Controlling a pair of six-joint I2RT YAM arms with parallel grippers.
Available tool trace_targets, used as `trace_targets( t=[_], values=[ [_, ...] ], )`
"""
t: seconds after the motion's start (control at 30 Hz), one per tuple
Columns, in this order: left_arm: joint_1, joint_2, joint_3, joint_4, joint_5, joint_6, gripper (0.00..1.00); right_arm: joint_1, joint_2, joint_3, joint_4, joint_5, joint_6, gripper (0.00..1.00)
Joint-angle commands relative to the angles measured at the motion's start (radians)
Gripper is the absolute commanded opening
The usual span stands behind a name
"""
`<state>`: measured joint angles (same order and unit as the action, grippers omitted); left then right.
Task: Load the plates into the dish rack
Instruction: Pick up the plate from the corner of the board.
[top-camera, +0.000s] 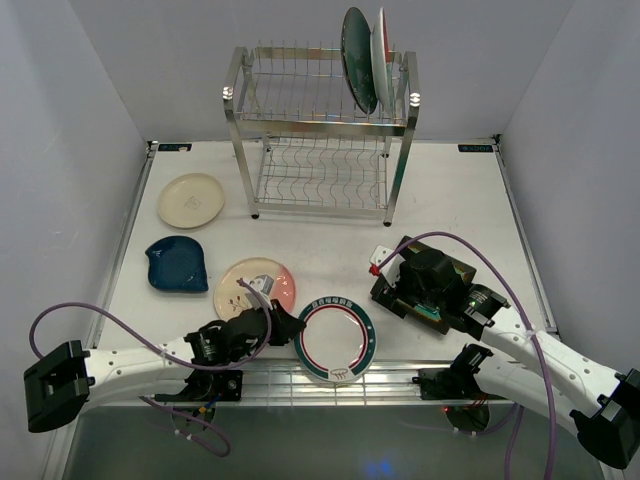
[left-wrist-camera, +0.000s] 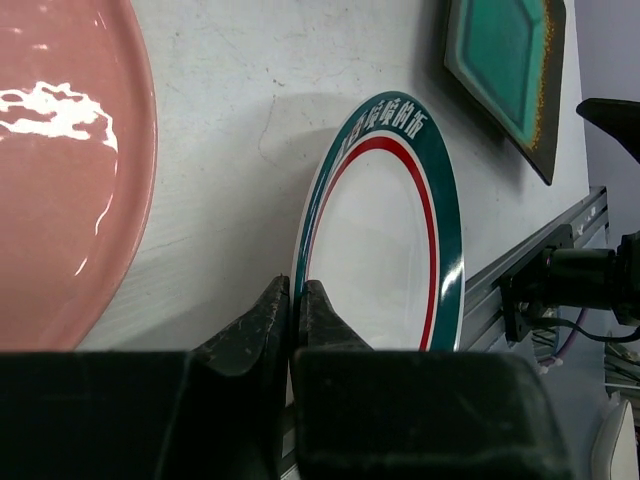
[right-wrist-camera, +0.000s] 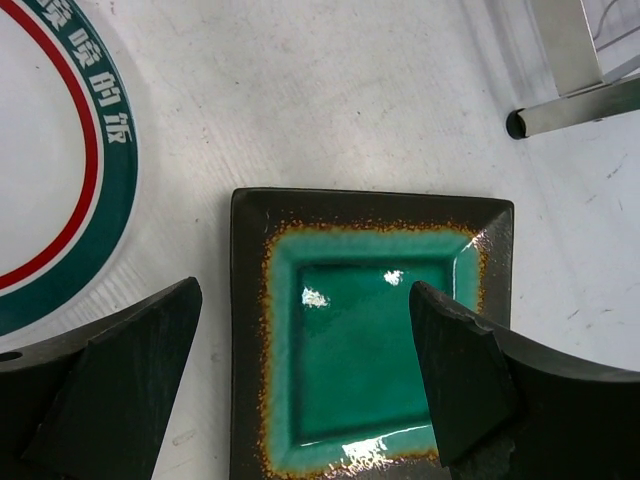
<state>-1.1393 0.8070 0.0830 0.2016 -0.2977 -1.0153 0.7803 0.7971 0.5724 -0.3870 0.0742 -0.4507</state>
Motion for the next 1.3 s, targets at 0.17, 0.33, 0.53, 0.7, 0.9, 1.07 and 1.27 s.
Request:
trace_targets(
  t=[0.17,0.33,0.53,0.7,0.9,1.07,1.27],
  values=[
    [0.000,-0.156,0.110,-0.143,-0.060,0.063,0.00,0.005,-0.009,-0.008,0.059,0.076,0.020,0.90],
    [0.000,-0.221,0.178,-0.246,-0.112,0.116,0.00,0.005,-0.010,-0.009,0.060,0.084,0.021,0.90],
    [0.000,-0.255,0.256,-0.281,-0.174,0.222,0.00,0.005,-0.006,-0.008,0.065,0.101,0.023,0.90],
    [0.000,-0.249,0.336,-0.321,-0.234,0.247,0.00,0.005,-0.007,-0.011,0.073,0.127,0.027,0.90],
    [0.000,-0.239,0.435,-0.419,-0.360,0.231,0.00,0.005,-0.018,-0.017,0.099,0.183,0.035,0.90],
    [0.000,-0.236,0.494,-0.427,-0.408,0.244,0.00,0.005,-0.027,-0.025,0.111,0.196,0.035,0.90],
    [0.000,-0.198,0.592,-0.363,-0.434,0.319,0.00,0.005,-0.022,-0.025,0.112,0.197,0.033,0.90]
  ],
)
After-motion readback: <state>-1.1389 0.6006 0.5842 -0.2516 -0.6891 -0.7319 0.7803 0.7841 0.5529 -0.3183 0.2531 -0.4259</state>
